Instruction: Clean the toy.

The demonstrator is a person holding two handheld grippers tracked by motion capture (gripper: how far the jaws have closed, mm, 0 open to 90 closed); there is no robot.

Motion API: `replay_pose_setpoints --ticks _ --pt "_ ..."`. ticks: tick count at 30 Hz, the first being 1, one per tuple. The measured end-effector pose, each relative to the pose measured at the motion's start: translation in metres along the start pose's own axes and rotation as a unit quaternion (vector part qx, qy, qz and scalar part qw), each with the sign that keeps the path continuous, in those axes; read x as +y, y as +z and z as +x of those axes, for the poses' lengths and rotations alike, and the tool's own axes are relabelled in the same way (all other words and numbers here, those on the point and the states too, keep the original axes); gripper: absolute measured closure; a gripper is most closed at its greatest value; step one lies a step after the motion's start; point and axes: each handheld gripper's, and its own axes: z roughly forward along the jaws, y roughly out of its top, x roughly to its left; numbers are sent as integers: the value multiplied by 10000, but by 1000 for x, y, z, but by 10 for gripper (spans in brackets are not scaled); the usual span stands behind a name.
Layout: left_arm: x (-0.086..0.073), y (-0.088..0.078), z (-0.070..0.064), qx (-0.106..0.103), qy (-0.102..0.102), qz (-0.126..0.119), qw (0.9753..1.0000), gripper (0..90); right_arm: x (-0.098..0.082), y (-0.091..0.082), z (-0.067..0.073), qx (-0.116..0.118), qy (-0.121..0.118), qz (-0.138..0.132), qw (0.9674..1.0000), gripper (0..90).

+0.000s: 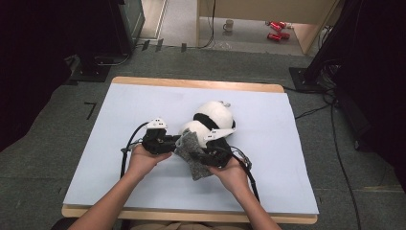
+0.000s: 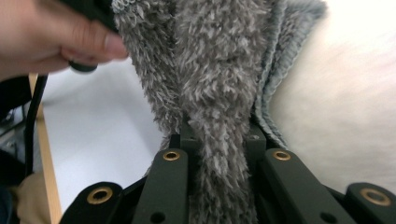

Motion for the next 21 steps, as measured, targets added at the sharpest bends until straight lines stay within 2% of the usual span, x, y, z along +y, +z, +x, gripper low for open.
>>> replay_pose_setpoints --ticks 6,10,14,16,18,20,21 --pt "1 0 2 -18 -25 11 10000 722 -5 6 1 38 -96 238 9997 781" --pt "3 0 2 -6 -14 -13 10000 720 -9 14 4 -32 -164 585 9981 780" --pt "6 0 2 -42 -29 -80 10000 712 -16 27 5 -189 -263 976 9947 777" --pt "8 0 2 -9 42 -64 10000 709 -20 32 5 -259 -247 1199 9921 774" --pt "9 1 1 1 107 -45 9999 708 -20 31 6 -147 -286 1160 9927 774" --pt "9 2 2 -37 74 -42 10000 707 -15 24 6 -13 -392 1111 9930 774" --pt "9 2 2 -42 81 -40 10000 707 -11 18 7 64 -424 996 9941 775"
